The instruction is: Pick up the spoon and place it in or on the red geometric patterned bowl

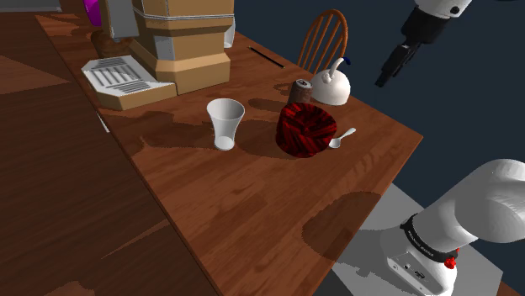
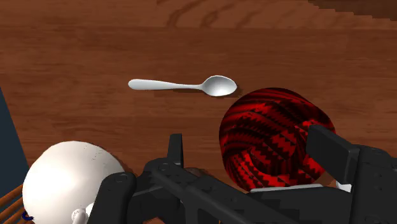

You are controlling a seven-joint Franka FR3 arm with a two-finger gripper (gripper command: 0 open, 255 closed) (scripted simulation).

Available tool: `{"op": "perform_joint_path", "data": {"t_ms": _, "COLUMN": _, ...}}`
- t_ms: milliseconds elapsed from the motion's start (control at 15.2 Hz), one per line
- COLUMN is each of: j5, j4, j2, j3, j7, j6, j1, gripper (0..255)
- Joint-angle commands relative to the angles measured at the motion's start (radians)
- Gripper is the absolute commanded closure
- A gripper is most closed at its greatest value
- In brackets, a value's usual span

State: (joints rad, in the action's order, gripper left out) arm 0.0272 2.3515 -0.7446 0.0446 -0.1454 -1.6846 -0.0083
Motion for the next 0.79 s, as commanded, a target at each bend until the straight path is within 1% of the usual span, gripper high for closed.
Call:
{"op": "perform_joint_path", "data": {"t_ms": 0, "j5": 0.0, "j4": 0.0, "j2": 0.0, "j3": 0.0, "j7": 0.0, "j6": 0.0, "j1": 0.0, "gripper": 0}}
{"op": "perform_joint_path", "data": {"t_ms": 396, "j5": -0.044, "j4": 0.227, "j2": -0.022, "j3": -0.068, "j7": -0.071, "j6": -0.25, "j1": 0.018, "gripper": 0}}
{"op": "perform_joint_path", "data": {"t_ms": 726, "j5": -0.091, "j4": 0.377, "j2": 0.023, "j3": -0.128, "j7": -0.148, "j6": -0.478, "j1": 0.044, "gripper": 0}}
